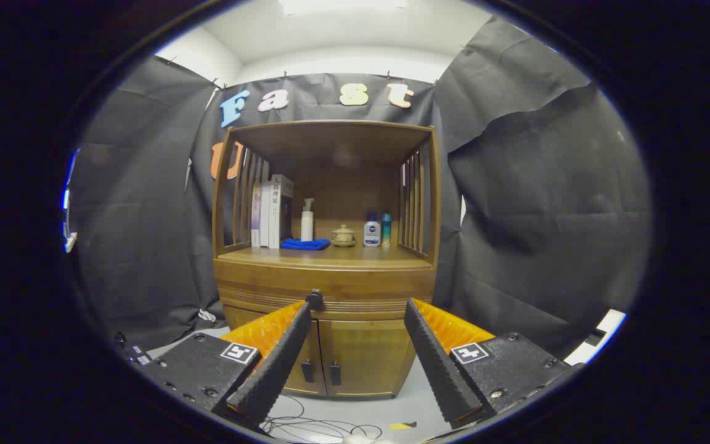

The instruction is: Pull open the drawer, take out the items inside it, and place them on the countertop above the cabinet.

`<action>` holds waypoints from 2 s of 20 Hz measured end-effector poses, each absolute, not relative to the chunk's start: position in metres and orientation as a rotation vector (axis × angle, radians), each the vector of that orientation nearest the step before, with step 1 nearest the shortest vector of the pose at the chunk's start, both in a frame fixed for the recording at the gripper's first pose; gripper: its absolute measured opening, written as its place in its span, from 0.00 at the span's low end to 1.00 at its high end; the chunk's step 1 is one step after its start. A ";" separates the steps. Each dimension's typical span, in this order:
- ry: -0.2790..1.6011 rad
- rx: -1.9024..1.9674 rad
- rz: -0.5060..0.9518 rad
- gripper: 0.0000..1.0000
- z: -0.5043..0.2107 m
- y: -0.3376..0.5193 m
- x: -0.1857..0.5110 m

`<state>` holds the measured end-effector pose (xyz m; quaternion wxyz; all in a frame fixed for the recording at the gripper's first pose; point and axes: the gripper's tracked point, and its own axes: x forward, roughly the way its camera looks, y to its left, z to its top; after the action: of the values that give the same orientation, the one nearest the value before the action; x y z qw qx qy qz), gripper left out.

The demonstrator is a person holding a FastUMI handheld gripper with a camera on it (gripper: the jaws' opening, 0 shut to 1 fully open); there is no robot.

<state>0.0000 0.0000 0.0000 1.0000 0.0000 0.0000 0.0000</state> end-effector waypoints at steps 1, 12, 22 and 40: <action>0.002 -0.001 0.003 0.99 0.000 0.000 0.000; 0.006 -0.002 0.000 0.99 -0.001 -0.003 -0.001; -0.003 -0.039 -0.009 0.99 0.012 0.004 0.033; 0.148 -0.053 0.036 0.99 -0.082 0.088 0.241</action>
<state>0.2413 0.0884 -0.0816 0.9968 -0.0264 0.0738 0.0182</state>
